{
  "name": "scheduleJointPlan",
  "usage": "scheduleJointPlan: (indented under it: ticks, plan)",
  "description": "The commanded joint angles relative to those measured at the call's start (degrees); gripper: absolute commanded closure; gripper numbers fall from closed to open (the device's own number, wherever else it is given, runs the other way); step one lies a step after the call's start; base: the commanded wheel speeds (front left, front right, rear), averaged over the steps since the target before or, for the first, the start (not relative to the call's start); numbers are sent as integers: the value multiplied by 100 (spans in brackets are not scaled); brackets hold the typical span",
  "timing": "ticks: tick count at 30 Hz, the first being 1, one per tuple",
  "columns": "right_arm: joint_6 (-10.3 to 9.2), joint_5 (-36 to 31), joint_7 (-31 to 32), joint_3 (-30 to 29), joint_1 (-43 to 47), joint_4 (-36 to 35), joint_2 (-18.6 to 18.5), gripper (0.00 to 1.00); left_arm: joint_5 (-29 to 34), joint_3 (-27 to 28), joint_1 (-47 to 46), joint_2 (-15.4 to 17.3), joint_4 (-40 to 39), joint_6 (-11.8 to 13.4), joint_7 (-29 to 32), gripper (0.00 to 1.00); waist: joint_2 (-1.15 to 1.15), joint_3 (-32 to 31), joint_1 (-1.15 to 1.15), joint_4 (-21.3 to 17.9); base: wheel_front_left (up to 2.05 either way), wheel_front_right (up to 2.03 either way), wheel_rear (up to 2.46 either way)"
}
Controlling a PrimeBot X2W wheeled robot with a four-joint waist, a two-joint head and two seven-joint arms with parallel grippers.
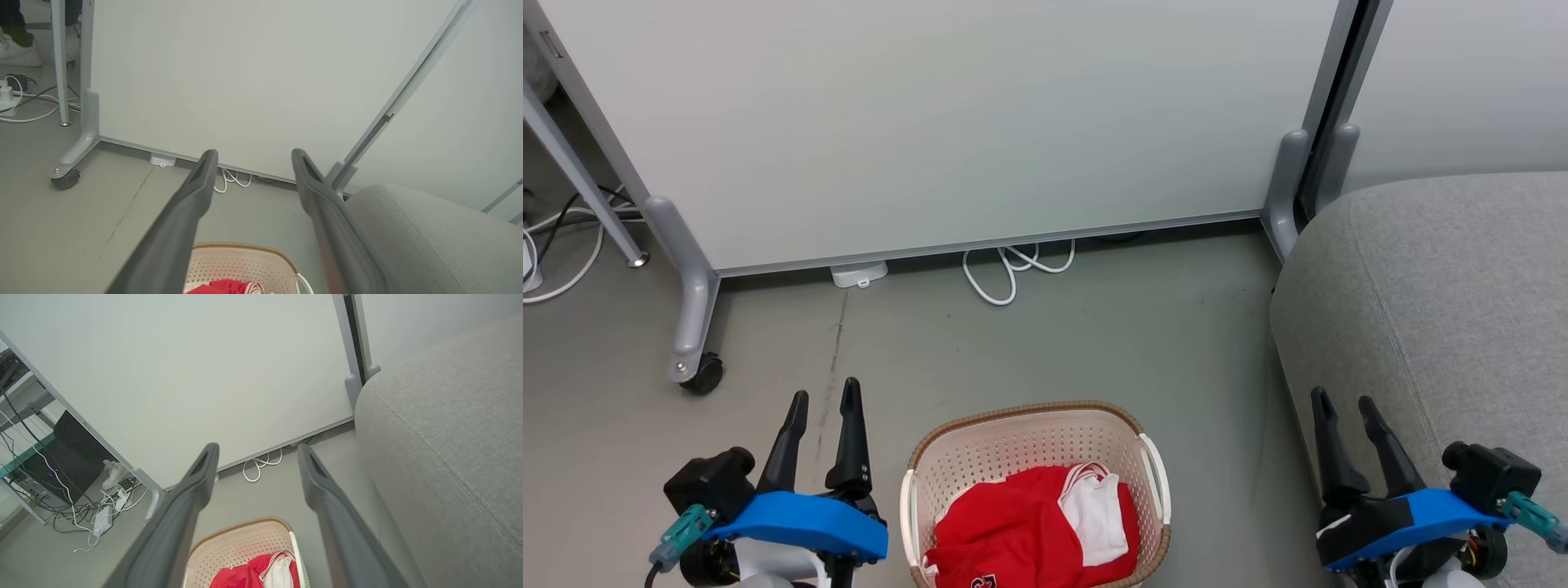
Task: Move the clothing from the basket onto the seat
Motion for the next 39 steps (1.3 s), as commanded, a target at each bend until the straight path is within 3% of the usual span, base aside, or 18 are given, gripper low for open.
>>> scheduleJointPlan:
  ticks: [1, 39]
  plan:
    - [10, -178, -61, 9, -138, -4, -40, 0, 158, -30, -123, 18, -37, -40, -64, 0, 0, 0, 0, 1, 0, 0, 0]
    - [9, -2116, -519, 29, -217, 346, -47, 0, 1382, -196, -203, -8, 284, -78, -519, 0, 0, -24, 0, 68, 0, 0, 0]
